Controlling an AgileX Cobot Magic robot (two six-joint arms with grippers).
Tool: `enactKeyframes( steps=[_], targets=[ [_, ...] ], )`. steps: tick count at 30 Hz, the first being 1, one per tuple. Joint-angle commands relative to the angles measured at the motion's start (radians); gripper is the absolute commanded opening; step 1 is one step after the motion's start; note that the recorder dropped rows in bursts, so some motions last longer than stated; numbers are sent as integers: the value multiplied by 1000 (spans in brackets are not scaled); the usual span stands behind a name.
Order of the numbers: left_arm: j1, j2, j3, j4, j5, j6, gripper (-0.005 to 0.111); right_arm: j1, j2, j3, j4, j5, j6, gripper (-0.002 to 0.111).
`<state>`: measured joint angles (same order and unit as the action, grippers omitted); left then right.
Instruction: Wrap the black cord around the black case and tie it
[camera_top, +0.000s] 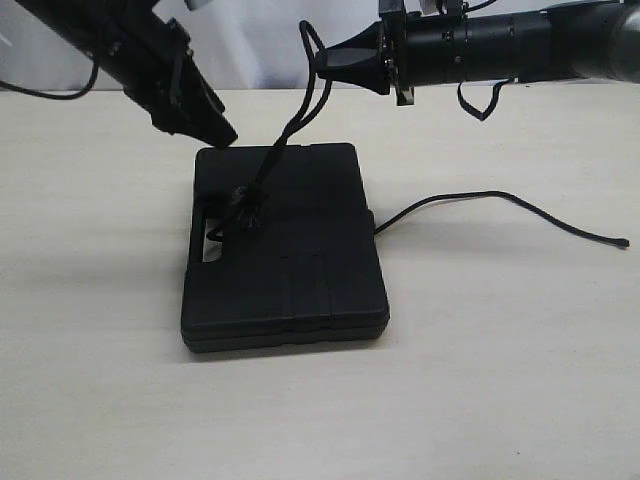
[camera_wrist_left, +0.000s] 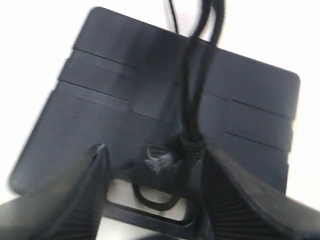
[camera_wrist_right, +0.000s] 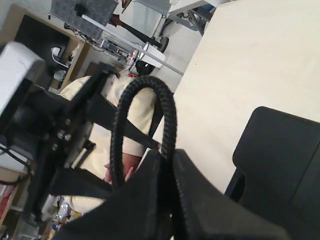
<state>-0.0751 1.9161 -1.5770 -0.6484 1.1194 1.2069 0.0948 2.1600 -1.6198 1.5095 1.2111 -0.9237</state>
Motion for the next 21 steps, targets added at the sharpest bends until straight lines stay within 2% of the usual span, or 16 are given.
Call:
enactKeyframes(
  steps=[1, 8, 15, 17, 21],
  targets=[
    [-31, 41, 72, -24, -32, 141, 52, -2, -15, -7, 30, 10, 4, 4],
    [-42, 51, 144, -198, -89, 400, 52, -2, -15, -7, 26, 10, 7, 4],
    [-42, 111, 170, -267, -173, 432, 51, -2, -15, -7, 26, 10, 7, 4],
    [-42, 120, 168, -310, -173, 456, 41, -2, -15, -7, 26, 10, 7, 4],
    [-42, 121, 168, -334, -181, 467, 7, -2, -15, -7, 14, 10, 7, 4]
  ],
)
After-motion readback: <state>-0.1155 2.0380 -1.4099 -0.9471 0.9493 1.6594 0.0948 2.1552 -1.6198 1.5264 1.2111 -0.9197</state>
